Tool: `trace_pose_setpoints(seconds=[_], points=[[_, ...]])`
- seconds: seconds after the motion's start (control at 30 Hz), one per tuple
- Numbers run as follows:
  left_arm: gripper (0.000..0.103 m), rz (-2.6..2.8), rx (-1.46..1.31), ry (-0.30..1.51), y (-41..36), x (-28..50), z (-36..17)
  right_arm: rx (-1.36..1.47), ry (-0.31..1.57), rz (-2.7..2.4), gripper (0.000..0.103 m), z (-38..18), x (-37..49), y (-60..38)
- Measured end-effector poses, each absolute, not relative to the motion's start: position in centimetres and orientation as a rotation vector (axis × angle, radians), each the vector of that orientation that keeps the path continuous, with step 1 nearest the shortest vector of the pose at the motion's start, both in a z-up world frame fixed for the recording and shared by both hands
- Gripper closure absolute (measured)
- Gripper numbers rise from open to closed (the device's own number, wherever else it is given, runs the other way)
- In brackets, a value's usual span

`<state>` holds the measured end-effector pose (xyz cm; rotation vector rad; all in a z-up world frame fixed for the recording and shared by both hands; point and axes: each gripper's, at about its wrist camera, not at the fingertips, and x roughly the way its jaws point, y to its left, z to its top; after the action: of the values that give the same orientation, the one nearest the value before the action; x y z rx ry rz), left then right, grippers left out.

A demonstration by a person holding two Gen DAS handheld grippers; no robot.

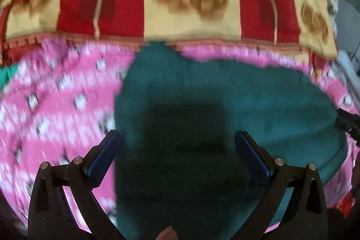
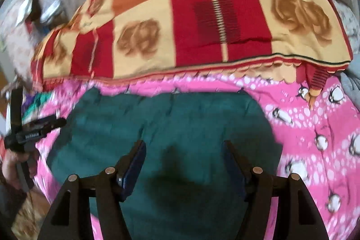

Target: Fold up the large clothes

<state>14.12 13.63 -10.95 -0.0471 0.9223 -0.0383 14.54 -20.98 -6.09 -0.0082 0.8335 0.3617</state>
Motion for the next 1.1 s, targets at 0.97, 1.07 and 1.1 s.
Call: trace_pose_setpoints(seconds=[0.97,1.07,1.1], points=[[0.0,-0.111,-0.042,0.882,4.7,-9.8,-7.5,0.049,0.858,0.205,0.023,-4.7,-9.6,-22.6],[0.0,-0.125,-0.018,0.807,4.1,-11.0,-4.3,0.019,0.814,0.214,0.023,-2.5,-11.7,-22.5],[0.0,-0.132,-0.01,0.775,4.0,-11.3,-3.2,0.012,0.795,0.218,0.023,-1.6,-12.2,-22.5]])
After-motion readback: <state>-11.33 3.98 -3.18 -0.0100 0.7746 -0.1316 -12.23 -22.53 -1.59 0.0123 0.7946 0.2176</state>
